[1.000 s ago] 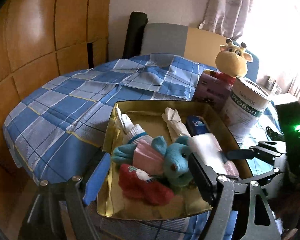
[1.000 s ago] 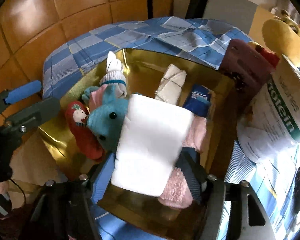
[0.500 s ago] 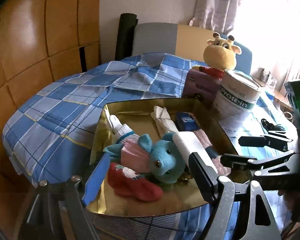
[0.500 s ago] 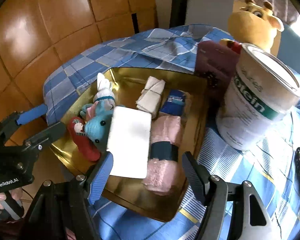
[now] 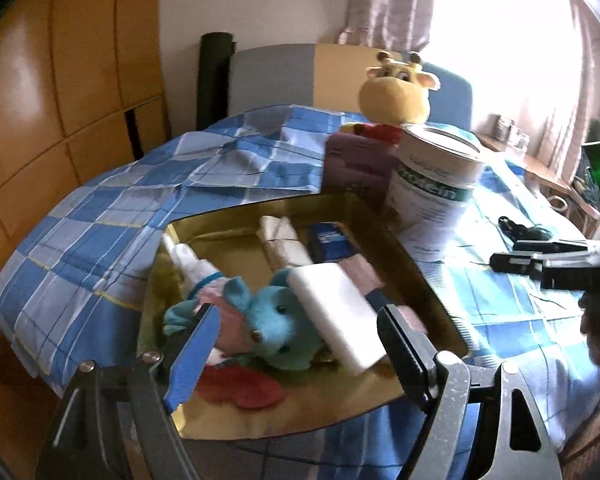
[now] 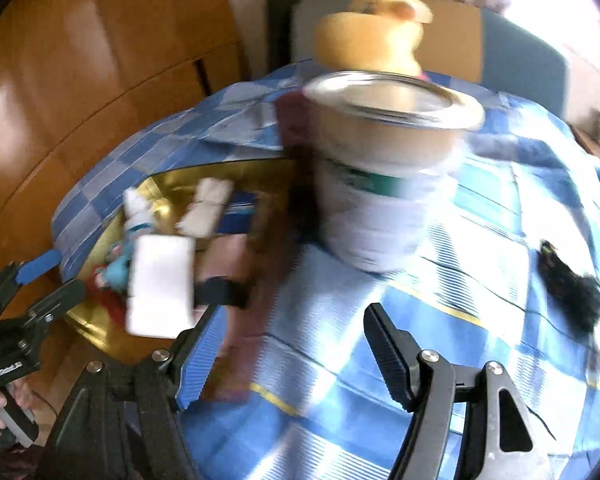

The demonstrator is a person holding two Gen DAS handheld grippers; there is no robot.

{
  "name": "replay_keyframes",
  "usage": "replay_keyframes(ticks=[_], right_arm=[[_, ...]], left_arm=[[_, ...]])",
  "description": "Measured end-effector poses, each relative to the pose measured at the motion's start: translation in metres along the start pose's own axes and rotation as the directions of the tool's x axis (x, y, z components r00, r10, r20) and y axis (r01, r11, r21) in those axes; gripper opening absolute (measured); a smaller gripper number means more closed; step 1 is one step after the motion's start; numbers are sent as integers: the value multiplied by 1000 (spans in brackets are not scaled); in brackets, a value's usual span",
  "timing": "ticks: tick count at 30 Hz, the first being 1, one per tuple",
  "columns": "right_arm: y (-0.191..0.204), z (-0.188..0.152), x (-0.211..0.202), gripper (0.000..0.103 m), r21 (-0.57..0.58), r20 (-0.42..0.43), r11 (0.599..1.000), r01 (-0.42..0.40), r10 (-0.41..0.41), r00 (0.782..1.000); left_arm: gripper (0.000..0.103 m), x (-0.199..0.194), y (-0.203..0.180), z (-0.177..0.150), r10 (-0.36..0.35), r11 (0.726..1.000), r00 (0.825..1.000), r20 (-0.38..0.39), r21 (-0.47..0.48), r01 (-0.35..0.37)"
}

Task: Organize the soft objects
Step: 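Move both tools back over the bed toward the black wig and plastic bag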

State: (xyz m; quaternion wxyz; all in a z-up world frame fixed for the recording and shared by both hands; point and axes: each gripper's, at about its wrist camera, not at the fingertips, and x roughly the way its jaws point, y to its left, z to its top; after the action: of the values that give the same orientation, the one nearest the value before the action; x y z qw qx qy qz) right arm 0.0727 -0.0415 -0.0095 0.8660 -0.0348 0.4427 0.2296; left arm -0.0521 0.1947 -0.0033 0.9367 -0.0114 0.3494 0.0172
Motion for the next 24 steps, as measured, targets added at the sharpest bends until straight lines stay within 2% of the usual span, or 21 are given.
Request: replay_keyframes(ticks=[4, 7, 10, 13, 15, 17, 21, 24], right_arm=[[-59, -7, -13, 72, 147, -5, 986, 84, -84, 996], [-114, -16, -28, 72, 293, -8, 941, 167, -173, 985], [-175, -31, -50, 72, 478, -5, 848, 231, -260, 965], [-237, -55, -73, 72, 650, -19, 702, 290, -366, 930], [-270, -70, -83, 72, 725, -44, 619, 301, -395, 918], [-299, -84, -92, 72, 784, -54, 551, 286, -398, 916], [-332, -97, -98, 72, 840, -70, 465, 278, -415, 907], [-350, -96, -92, 72, 842, -82, 462, 278, -401, 912]], left_arm=[[81, 2, -17, 3, -34, 999, 999, 2, 40, 34], [81, 4, -30, 7, -62, 996, 998, -3, 67, 62], [81, 6, -47, 11, -95, 990, 995, -10, 102, 95], [81, 8, -63, 13, -126, 983, 992, -21, 130, 128], [81, 10, -75, 15, -150, 976, 988, -33, 153, 153], [81, 12, -87, 15, -167, 969, 985, -42, 175, 172], [81, 18, -115, 14, -209, 951, 975, -79, 217, 221], [81, 22, -135, 13, -237, 936, 966, -105, 244, 256]])
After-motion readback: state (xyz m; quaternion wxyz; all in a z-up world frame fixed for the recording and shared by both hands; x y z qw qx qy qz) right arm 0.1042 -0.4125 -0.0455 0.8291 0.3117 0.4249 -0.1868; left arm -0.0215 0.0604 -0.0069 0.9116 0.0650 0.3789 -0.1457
